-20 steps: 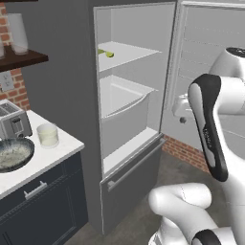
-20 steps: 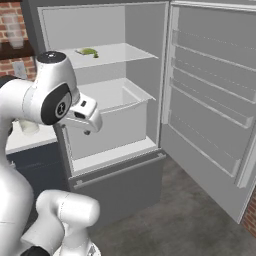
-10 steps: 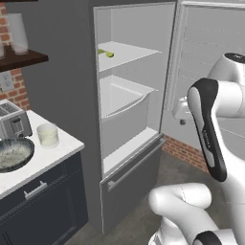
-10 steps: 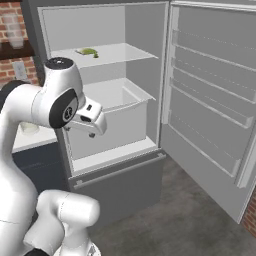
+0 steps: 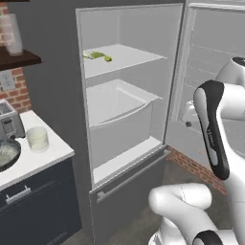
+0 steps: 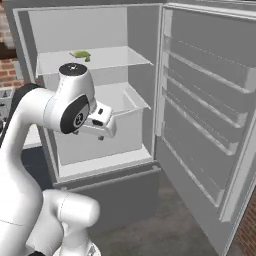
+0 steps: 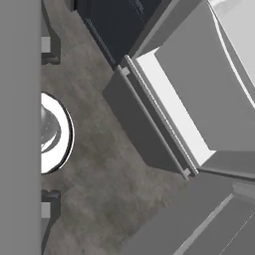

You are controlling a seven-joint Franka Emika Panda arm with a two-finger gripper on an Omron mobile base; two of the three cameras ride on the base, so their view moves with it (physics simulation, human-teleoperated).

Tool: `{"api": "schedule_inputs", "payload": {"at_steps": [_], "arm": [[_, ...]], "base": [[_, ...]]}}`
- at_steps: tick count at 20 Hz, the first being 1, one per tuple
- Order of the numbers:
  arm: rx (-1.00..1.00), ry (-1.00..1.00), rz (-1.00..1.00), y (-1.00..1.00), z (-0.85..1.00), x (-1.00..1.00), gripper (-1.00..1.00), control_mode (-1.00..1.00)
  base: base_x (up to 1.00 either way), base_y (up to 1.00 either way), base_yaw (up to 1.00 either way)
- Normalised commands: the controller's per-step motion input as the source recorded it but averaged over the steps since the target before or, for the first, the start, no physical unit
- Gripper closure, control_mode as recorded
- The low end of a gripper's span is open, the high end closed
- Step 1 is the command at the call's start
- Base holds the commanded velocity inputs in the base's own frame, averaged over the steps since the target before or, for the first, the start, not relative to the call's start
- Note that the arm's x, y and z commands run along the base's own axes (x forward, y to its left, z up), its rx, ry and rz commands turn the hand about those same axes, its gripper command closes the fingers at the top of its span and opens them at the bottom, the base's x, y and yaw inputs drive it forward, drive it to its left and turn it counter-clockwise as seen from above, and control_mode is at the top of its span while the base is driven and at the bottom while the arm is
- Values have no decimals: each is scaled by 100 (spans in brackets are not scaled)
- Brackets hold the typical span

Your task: Grab a lemon wedge from the fridge and one ice cube from the ice bowl, and put them in the glass of lemonade.

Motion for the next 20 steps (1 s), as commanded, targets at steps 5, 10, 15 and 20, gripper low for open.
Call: {"api": "schedule_inputs", "payload": {"at_steps": [5, 10, 15, 20], "arm": [[0, 0, 0, 0, 0, 0, -100, 100], [0, 0, 0, 0, 0, 0, -100, 100], [0, 0, 0, 0, 0, 0, -100, 100], [0, 0, 0, 0, 0, 0, -100, 100]], "base": [[45, -68, 55], [4, -29, 52], [2, -18, 43], [41, -57, 29]]}}
